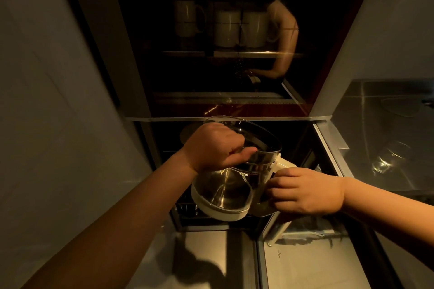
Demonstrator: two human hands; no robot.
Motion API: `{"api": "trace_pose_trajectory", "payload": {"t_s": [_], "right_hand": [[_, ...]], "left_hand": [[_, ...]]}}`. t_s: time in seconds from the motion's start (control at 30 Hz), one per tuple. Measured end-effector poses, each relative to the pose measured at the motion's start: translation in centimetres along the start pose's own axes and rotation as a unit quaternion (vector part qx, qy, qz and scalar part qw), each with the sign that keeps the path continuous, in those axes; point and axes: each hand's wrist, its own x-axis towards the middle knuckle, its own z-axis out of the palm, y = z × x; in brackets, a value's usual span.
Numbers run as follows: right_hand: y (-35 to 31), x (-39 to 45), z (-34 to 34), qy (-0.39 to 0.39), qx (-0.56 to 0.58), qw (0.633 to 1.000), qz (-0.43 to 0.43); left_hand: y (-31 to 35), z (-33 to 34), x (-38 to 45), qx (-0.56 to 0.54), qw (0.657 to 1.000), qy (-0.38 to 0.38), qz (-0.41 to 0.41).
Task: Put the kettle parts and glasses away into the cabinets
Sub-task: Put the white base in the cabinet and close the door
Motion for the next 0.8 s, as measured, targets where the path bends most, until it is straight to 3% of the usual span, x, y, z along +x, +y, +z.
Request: {"api": "trace_pose_trajectory", "payload": {"t_s": [0.13,0.3,0.7,0.8], "right_hand": [[0.2,0.4,-0.4,-0.031,-0.018,0.999,-0.021],[-0.4,1.4,-0.1,-0.079,-0.035,0.994,0.059],[0.0,1.2,-0.6,-0.135,-0.078,0.986,0.062],[-0.1,1.2,-1.2,-0.125,-0.056,0.989,0.051]], "left_hand": [[-0.3,-0.4,0.3,-0.014,1.0,-0.007,-0.007],[-0.6,-0.7,0.6,-0.037,0.998,-0.005,-0.058],[-0.1,-1.1,2.7,0.079,0.994,-0.074,-0.023],[0.2,-0.9,2.3,0.07,0.992,-0.089,-0.052]]}}
